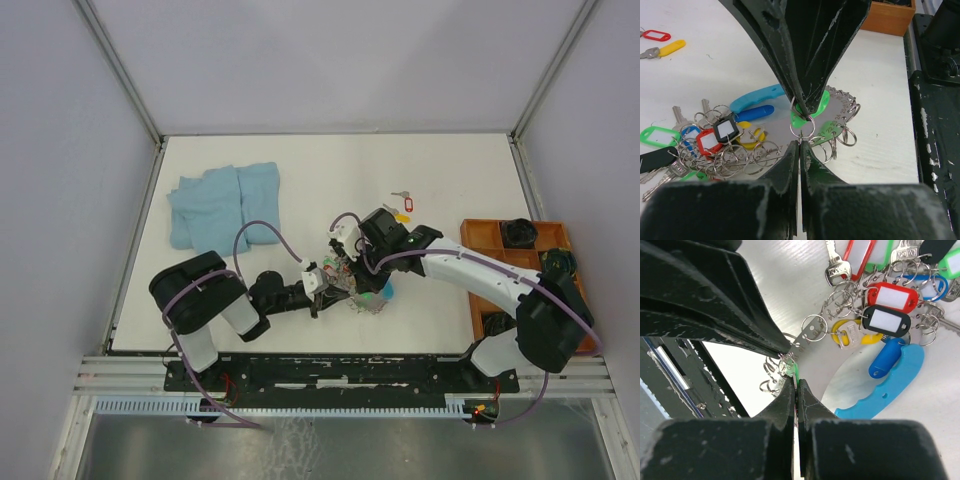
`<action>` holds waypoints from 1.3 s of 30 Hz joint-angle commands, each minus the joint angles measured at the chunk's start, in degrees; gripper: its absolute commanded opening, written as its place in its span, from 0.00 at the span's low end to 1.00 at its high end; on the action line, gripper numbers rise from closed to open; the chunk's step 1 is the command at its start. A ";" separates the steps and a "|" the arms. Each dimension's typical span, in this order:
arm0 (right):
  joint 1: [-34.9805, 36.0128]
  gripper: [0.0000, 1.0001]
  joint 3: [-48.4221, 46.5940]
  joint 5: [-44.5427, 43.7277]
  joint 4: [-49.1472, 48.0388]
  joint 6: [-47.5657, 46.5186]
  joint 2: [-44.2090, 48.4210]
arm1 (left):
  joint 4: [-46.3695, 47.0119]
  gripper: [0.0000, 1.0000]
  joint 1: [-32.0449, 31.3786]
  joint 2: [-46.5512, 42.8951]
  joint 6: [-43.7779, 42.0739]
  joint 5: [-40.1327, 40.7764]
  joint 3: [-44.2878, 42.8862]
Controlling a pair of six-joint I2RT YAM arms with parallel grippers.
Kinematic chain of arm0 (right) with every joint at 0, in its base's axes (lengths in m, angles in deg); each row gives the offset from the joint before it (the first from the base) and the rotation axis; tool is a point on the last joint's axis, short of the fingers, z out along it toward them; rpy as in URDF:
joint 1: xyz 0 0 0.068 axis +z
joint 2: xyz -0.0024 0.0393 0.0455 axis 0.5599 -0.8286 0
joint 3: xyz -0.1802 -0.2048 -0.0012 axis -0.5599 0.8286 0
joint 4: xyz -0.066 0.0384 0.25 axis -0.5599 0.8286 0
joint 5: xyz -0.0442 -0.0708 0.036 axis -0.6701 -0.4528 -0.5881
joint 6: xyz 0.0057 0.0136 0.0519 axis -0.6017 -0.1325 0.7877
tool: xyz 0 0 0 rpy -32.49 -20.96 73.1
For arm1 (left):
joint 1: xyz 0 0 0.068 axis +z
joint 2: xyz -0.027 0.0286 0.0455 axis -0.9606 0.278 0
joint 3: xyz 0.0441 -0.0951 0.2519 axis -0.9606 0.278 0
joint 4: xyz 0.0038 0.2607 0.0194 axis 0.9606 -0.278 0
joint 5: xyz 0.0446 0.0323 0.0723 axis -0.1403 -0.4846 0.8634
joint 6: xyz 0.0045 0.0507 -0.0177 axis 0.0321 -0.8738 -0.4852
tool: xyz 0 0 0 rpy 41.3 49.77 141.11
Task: Put the keys on the keyring
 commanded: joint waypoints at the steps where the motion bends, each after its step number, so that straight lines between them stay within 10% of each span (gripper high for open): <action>1: -1.39 0.01 -3.47 -4.18 4.01 2.61 -2.50 | -0.32 0.03 -0.60 -3.04 0.73 3.13 1.34; 24: -1.48 0.01 -7.18 -2.78 5.68 4.11 -11.35 | -3.53 0.03 -3.25 -4.42 -3.89 9.85 1.58; 39: 5.68 0.01 -14.18 -18.08 12.06 8.16 -19.55 | 2.36 0.03 -3.22 -1.08 3.17 8.70 1.80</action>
